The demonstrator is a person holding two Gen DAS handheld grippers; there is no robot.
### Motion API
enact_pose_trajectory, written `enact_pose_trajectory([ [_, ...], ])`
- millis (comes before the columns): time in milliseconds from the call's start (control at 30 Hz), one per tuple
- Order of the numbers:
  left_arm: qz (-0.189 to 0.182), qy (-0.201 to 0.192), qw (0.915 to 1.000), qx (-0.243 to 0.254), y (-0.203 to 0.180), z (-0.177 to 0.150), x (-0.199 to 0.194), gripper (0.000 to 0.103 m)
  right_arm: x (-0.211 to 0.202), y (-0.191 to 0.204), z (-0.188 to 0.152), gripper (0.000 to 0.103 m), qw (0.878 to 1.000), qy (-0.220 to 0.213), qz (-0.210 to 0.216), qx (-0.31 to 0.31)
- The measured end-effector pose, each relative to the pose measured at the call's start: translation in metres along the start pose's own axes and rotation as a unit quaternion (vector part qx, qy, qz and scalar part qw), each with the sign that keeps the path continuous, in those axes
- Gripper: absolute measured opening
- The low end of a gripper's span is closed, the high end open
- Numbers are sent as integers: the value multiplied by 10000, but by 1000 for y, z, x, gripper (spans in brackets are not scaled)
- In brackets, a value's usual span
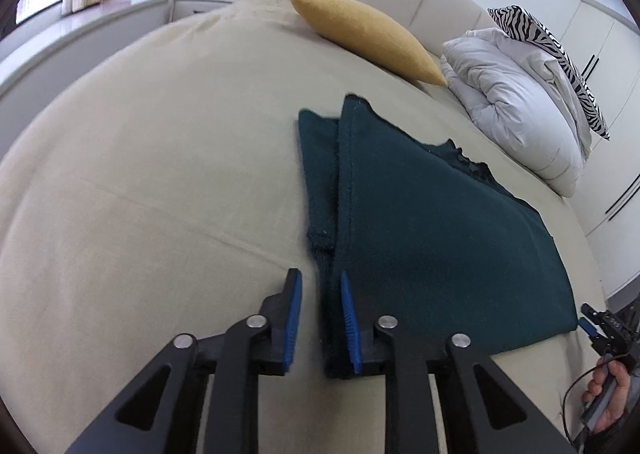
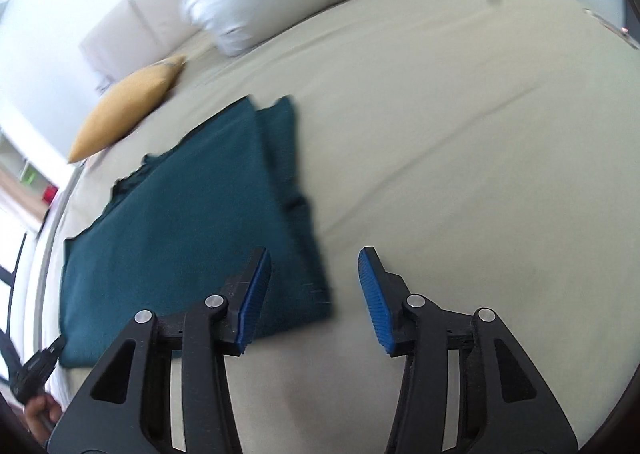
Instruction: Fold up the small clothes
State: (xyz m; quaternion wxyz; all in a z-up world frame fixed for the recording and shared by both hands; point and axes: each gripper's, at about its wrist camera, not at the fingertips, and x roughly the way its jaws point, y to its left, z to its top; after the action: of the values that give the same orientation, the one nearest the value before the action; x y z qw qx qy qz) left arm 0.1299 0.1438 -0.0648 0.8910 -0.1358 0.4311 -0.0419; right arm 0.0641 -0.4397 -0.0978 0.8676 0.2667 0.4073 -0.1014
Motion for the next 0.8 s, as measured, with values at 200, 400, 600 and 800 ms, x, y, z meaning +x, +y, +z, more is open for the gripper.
enact_pose_trajectory([
  [200, 222, -680, 9931, 926, -58, 39, -11, 49, -20, 33, 28, 47, 9960, -339, 726, -385],
  [400, 40, -757, 9850, 1548, -122, 82, 51, 53, 44, 130, 51, 49, 9766, 293, 1863, -1031],
  [600, 390, -33, 9902, 1341, -102, 93, 144, 55, 143, 174, 70, 49, 9654, 1084, 2256, -739],
  [800, -615, -161, 9966, 519, -64, 94, 148, 54, 194, 123, 93, 29, 9577, 914, 2716, 265],
])
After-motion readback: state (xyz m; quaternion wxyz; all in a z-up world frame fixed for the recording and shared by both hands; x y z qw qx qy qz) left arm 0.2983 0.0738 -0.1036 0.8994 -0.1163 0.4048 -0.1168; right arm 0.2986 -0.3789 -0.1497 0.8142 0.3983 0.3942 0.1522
